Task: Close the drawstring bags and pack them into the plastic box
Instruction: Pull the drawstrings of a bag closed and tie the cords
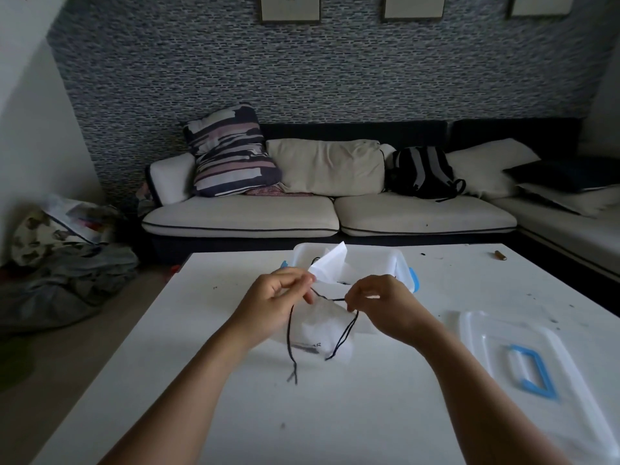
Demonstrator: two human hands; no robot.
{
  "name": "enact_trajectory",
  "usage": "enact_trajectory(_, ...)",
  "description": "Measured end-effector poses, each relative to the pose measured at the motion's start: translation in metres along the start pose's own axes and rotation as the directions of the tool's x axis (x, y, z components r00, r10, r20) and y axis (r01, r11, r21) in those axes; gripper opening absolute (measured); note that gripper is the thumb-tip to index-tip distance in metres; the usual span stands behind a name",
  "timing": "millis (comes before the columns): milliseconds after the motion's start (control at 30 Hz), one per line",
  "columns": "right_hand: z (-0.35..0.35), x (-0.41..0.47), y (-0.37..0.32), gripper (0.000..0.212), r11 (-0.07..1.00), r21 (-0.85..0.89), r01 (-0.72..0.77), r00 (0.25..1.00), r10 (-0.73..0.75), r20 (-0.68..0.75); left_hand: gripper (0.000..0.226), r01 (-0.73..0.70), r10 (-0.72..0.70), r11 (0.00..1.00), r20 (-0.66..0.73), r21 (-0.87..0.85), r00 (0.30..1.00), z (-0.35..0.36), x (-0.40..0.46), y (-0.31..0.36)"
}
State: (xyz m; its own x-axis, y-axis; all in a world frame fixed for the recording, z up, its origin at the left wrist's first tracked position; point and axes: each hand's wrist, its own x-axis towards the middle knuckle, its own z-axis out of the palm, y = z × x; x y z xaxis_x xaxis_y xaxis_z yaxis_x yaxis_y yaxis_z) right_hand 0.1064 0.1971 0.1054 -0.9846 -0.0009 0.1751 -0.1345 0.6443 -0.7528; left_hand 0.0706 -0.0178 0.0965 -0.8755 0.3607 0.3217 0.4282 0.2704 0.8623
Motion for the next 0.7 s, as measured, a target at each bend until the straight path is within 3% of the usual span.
enact_trajectory(300,0.012,0.002,-0.007,0.034,0.999,-0.020,-0.030,1.000,0.030,0.001,0.027,0.037,-0.005,0.953,0.108,-0.300,0.994,0.010,-0.008,0.015)
enact_trajectory(533,0.025,0.006,-0.009,0.045,0.999,0.039,-0.005,0.998,0.008,-0.058,0.029,0.160,-0.119,0.946,0.157,-0.282,0.980,0.009,-0.008,0.008)
enact_trajectory(700,0.022,0.007,-0.008,0.019,0.997,0.081,0.012,0.996,-0.004,-0.090,0.030,0.177,-0.152,0.960,0.128,-0.217,0.980,0.011,-0.008,0.008)
